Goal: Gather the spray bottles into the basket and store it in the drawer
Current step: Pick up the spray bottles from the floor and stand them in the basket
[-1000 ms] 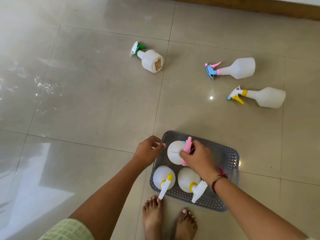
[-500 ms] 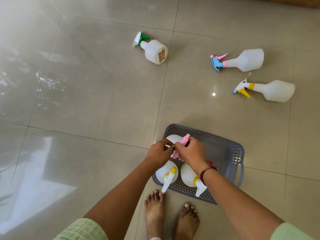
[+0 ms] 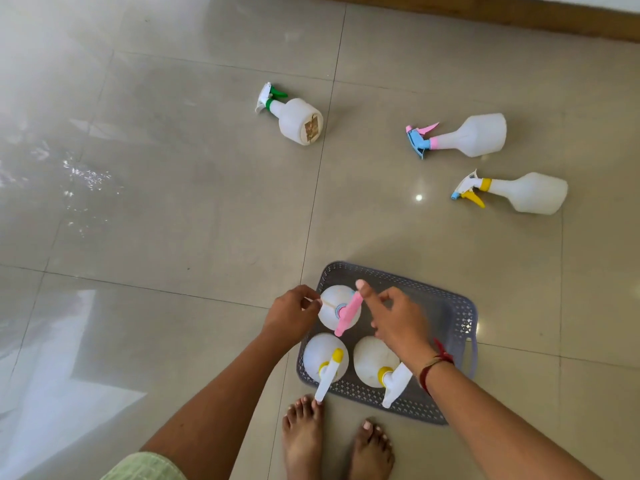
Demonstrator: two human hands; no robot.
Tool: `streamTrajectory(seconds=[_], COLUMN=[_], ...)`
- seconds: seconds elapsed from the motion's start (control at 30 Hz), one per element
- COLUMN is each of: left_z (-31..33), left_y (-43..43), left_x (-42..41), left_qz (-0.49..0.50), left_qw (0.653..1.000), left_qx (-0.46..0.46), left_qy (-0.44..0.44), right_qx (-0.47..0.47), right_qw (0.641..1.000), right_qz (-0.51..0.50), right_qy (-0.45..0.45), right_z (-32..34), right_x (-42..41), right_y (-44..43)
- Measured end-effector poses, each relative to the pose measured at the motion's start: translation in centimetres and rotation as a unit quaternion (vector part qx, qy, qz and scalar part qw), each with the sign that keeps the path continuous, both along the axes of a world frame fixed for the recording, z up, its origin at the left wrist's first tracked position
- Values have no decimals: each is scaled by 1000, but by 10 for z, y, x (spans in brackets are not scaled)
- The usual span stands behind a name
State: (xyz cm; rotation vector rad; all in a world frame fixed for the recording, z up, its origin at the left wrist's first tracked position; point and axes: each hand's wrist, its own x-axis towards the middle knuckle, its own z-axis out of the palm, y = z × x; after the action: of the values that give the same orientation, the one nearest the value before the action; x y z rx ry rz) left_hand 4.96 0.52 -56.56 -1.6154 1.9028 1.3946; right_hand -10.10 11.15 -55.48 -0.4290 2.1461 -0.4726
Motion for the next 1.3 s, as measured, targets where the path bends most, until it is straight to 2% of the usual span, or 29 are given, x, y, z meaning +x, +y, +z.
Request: streamTrajectory(seconds=[0.13, 0.33, 0.4, 0.5, 0.63, 0.73, 0.9, 1.13, 1.3], left_z=[8, 4, -7, -36, -82, -106, -124, -131, -115], left_y=[-24, -110, -136, -161, -177, -182, -189, -192, -184], left_x=[-1, -38, -53, -58, -36, -18, 4, 9, 1], left_qz=[-23, -53, -44, -38, -61, -54, -43, -9, 47], left_qw=[998, 988, 983, 977, 974, 976, 977, 975, 976], left_qx=[-50, -147, -175, -211, -217, -209, -204, -212, -198], left_qy=[1, 14, 20, 16, -12, 7, 34, 72, 82], right_qx=[-32, -149, -153, -110, -43, -43, -44, -63, -53], right_qw=[991, 959, 946, 925, 922, 902, 895, 908, 931], right_qz=[56, 164, 201, 248, 286, 336, 363, 292, 278], right_qy=[117, 178, 204, 267, 258, 269, 257, 293, 232], right_z=[20, 3, -10, -33, -64, -86, -116, -137, -132], right_x=[-29, -59, -66, -79, -90, -87, -77, -64, -58], right_y=[-21, -141, -189, -260, -330, -356, -389, -392, -355])
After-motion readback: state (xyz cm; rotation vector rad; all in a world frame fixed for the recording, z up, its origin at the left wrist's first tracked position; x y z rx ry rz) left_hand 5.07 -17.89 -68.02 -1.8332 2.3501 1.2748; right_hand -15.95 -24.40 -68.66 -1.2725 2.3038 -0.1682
